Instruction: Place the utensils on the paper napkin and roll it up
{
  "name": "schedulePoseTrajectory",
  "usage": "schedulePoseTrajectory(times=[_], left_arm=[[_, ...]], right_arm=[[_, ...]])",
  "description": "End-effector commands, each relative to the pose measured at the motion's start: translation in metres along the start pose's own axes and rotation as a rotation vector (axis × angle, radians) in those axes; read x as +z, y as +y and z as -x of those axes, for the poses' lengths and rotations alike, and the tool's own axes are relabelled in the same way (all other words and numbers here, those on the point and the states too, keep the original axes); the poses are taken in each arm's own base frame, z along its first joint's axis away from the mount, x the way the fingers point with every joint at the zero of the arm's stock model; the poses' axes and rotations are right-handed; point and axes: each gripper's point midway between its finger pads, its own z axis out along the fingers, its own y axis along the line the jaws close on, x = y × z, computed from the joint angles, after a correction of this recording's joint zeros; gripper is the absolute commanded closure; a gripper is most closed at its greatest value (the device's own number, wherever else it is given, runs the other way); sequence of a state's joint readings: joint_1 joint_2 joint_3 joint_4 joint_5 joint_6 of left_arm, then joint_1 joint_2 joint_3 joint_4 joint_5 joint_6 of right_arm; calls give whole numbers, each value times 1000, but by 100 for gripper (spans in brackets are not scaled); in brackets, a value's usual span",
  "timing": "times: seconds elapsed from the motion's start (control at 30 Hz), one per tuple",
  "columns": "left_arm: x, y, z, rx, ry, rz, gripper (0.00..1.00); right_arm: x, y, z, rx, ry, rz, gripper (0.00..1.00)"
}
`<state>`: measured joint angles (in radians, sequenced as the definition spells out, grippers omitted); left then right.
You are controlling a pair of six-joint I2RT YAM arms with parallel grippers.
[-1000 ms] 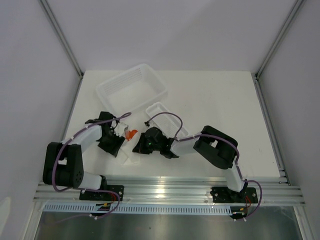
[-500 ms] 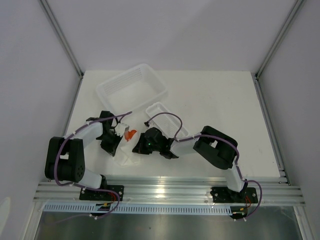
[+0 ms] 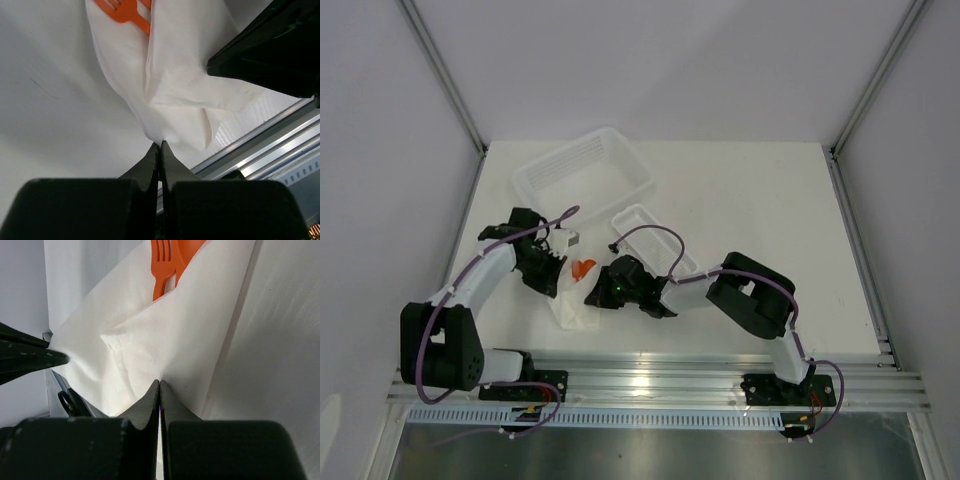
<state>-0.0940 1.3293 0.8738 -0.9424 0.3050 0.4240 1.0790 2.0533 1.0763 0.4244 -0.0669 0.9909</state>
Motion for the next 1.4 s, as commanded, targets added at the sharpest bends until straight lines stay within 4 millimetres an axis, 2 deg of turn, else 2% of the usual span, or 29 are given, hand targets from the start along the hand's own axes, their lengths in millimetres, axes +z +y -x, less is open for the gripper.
schedulePoseTrajectory(times=[0.0,0.2,0.47,0.8,0.93,1.13,1.37], left_arm=[[-9,-20,16,62,-57,-78,99],[-7,-35,35,114,-80,-143,99],[-6,-69,60,211,-111,-224,99],[33,-62,62,189,-12,-226,99],[37,-62,68,187,-24,-229,99],[44,-56,66,181,-7,-207,99],[48,-52,62,187,9,-188,99]], right_arm=[[5,-18,-5,-22,-1,-66,100],[6,-21,-7,-21,6,-77,100],[5,-22,-5,-20,1,-83,100],[-1,-17,0,-26,-15,-83,100],[-4,-14,2,-26,-21,-73,100],[-14,-1,8,-63,-30,-64,100],[-35,13,24,-119,-70,-76,96]])
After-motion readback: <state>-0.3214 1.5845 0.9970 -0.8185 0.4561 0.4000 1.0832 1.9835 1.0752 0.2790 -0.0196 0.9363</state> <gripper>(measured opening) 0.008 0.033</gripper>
